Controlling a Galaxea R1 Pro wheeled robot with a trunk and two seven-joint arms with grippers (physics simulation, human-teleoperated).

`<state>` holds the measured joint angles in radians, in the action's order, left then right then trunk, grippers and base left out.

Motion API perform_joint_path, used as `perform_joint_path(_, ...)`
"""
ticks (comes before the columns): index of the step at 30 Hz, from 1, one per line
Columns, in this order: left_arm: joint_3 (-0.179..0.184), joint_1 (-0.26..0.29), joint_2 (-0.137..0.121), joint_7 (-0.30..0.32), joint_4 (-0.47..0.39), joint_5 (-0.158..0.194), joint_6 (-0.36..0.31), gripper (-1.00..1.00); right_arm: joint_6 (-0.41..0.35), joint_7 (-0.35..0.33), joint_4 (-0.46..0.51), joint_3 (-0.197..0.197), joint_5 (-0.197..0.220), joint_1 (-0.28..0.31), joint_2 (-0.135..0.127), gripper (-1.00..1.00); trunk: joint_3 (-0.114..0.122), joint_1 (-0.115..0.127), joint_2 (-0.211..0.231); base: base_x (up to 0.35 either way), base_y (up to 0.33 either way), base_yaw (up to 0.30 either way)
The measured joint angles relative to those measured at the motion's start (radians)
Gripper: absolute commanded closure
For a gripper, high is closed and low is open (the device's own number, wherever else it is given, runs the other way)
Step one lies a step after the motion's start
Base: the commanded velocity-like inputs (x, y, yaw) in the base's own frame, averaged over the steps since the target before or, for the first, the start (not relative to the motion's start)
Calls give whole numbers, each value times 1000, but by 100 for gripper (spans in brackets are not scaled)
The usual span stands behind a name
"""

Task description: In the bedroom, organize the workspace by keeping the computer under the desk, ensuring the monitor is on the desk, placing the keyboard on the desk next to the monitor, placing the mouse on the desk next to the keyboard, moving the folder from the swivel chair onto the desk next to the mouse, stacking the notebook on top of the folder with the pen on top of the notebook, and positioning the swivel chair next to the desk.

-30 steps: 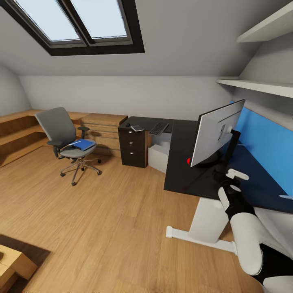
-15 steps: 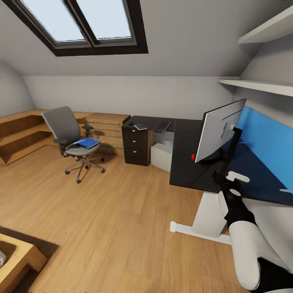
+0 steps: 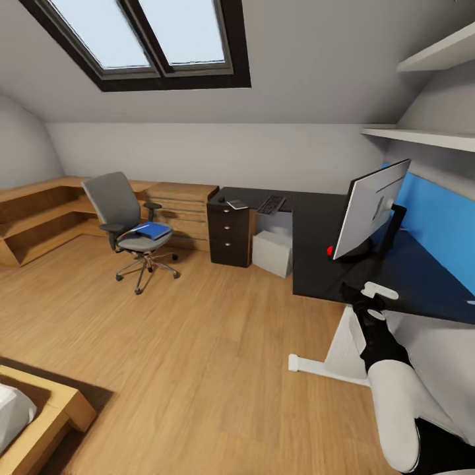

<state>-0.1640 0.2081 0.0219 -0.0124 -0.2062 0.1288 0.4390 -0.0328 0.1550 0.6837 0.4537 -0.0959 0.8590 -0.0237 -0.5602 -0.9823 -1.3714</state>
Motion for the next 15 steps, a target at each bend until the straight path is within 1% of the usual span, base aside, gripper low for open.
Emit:
perform_joint_path(3, 1, 0, 0, 1, 0, 1, 0, -100, 0, 7, -12, -13, -1, 0, 13, -100, 0, 0, 0, -8, 118, 0)
perform_joint_path(4, 1, 0, -1, 1, 0, 1, 0, -100, -3, 10, -15, -28, -1, 1, 21, -100, 0, 0, 0, -4, 63, 0)
perform_joint_path(8, 0, 0, -2, 2, 0, 2, 0, -100, -27, 23, -15, -62, -1, 2, 32, -100, 0, 0, 0, -2, 34, 0)
perform_joint_path(15, -2, 0, -3, 3, 0, 3, 1, -100, -64, 71, -14, -78, 1, 5, 37, -100, 0, 0, 0, -1, 9, 0)
